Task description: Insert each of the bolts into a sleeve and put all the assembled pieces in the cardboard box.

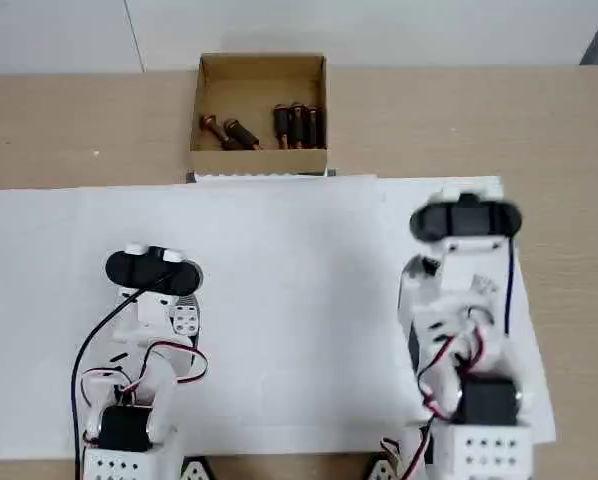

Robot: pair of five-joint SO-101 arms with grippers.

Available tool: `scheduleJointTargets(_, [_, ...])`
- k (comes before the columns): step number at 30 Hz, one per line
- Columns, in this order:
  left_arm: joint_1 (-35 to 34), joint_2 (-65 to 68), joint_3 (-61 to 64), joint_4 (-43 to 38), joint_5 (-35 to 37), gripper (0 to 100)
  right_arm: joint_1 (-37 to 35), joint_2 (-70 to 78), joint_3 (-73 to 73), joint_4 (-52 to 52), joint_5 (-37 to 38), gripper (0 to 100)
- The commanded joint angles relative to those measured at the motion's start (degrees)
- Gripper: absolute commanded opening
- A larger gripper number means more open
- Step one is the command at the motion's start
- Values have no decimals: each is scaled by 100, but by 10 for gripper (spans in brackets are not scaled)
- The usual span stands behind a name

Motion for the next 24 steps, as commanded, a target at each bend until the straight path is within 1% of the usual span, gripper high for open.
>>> scheduleJointTargets(1, [9,-53,-22,-18,-18,6,31,-892,844,-321,-9,2])
scheduleJointTargets(9, [9,-53,-22,-18,-18,6,40,-2589,2286,-259,-9,2])
scheduleJointTargets(24, [9,-53,-22,-18,-18,6,66,-2571,2875,-400,-26,3])
